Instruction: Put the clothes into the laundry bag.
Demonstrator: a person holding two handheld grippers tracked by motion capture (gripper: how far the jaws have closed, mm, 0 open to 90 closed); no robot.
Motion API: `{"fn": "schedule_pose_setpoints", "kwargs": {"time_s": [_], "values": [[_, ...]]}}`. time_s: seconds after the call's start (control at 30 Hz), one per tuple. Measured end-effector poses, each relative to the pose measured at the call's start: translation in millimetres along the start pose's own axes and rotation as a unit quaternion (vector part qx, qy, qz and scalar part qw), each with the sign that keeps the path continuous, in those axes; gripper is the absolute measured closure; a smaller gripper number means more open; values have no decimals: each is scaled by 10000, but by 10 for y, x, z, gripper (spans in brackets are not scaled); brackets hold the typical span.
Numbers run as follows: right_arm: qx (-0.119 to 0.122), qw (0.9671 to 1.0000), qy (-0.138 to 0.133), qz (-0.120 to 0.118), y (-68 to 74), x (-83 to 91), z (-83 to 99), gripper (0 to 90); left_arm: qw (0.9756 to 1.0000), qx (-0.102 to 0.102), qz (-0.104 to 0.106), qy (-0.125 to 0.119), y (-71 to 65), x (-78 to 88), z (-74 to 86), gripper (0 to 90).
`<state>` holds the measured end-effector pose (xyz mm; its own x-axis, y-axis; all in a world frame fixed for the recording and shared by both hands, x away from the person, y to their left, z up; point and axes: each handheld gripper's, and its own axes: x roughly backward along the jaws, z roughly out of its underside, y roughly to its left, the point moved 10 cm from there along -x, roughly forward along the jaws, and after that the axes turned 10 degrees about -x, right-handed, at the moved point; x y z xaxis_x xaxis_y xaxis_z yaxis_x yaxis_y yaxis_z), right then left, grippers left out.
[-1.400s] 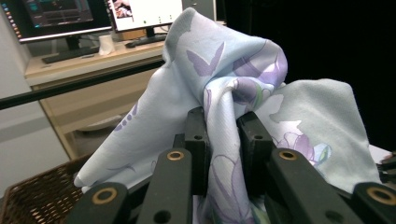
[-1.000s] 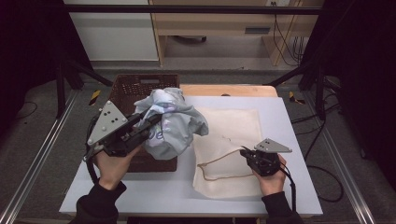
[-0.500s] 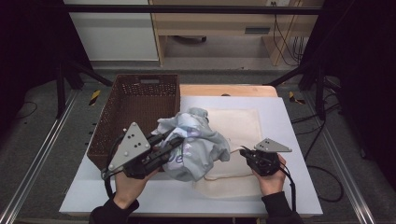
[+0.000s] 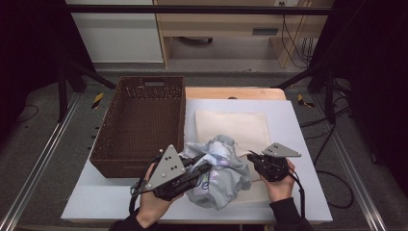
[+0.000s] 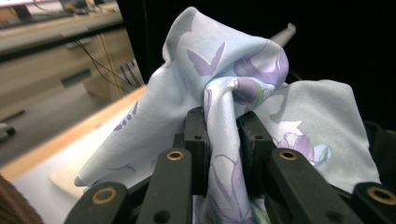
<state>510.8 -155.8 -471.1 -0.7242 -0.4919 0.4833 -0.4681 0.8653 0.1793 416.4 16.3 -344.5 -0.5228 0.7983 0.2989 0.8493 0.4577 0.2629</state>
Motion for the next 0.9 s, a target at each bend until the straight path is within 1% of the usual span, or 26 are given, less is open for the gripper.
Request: {"fn": "schedule_pose_setpoints", "kwargs": {"time_s": [0.07, 0.1, 0.17, 0.23, 0.33, 0.4, 0.5, 0.6, 0.63, 0.73, 0.77, 0.87, 0.9], "values": [[11, 10000, -14, -7, 5, 0, -2, 877, 9998, 29, 96, 168, -60, -97, 102, 758], [20, 10000, -17, -5, 7, -1, -4, 877, 9995, 6, 143, 296, -91, -148, 155, 758], [2, 10000, -16, -7, 11, 2, -4, 878, 9988, -5, 217, 449, -161, -254, 252, 758], [-1, 10000, -29, -25, 10, 7, -8, 878, 9975, -12, 329, 623, -241, -371, 359, 758], [-13, 10000, -35, -21, 8, 14, -9, 878, 9955, -49, 406, 860, -332, -539, 512, 758], [-3, 10000, -32, -37, 13, 18, -8, 877, 9944, -13, 478, 945, -384, -633, 589, 757], [-15, 10000, -35, -55, 19, 22, -10, 877, 9929, -56, 510, 1076, -449, -765, 678, 757], [-9, 10000, -26, -59, 25, 16, -6, 877, 9909, -135, 434, 1270, -463, -898, 783, 755], [-15, 10000, -27, -67, 29, 15, -5, 877, 9897, -111, 438, 1359, -467, -956, 837, 755], [-5, 9999, -14, -104, 50, 13, -3, 878, 9871, -69, 472, 1526, -481, -1081, 956, 754], [12, 9999, -19, -115, 53, 12, -4, 877, 9864, -26, 469, 1575, -485, -1129, 996, 754], [22, 9999, -21, -114, 53, 16, -4, 877, 9833, -60, 446, 1764, -492, -1262, 1132, 754], [23, 9999, -18, -113, 52, 19, -2, 878, 9825, 46, 450, 1806, -495, -1313, 1179, 753]]}}
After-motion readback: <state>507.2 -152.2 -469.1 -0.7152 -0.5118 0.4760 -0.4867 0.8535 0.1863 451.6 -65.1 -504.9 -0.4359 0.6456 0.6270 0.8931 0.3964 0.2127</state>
